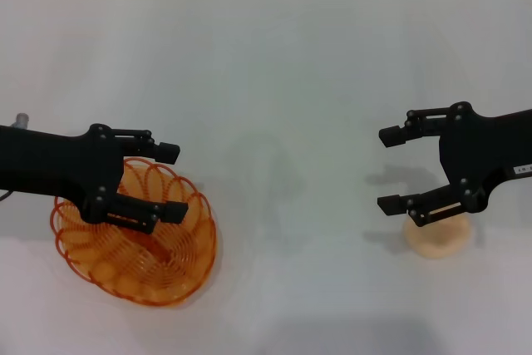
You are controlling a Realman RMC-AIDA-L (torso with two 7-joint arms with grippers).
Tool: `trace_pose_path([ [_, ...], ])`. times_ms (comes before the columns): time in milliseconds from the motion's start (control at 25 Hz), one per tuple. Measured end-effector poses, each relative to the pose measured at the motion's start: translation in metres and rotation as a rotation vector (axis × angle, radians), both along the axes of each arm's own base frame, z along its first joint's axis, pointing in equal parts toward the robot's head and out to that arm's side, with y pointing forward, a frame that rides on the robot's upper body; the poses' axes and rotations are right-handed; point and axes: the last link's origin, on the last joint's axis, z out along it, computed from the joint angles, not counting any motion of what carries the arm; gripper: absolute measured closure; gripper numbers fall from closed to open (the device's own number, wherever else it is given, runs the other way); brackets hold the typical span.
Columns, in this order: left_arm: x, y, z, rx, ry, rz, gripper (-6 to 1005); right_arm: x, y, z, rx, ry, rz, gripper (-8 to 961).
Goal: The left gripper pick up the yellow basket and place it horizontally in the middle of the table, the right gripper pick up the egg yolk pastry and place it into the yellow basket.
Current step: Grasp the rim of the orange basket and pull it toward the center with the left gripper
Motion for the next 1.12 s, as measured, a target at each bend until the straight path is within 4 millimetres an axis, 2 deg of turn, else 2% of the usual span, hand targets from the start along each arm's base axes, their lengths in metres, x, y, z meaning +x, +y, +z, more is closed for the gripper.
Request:
trace_pose_path([
  [440,0.001,0.002,0.0,0.003,0.001,-0.004,119,0.001,0.0,0.0,-0.001,-0.001,-0.002,93],
  [640,0.003,0.009,0.005,0.009,0.015,0.041,119,0.0,0.0,0.001,0.003,-0.001,-0.001,93],
  [760,0.004,0.016,0.012,-0.006,0.08,0.112,120,0.001,0.001,0.002,0.007,0.001,-0.003,93],
  [1120,0.007,0.032,0.05,0.005,0.478,0.378,121,0.003,-0.001,0.002,0.014,0.006,-0.015,94],
])
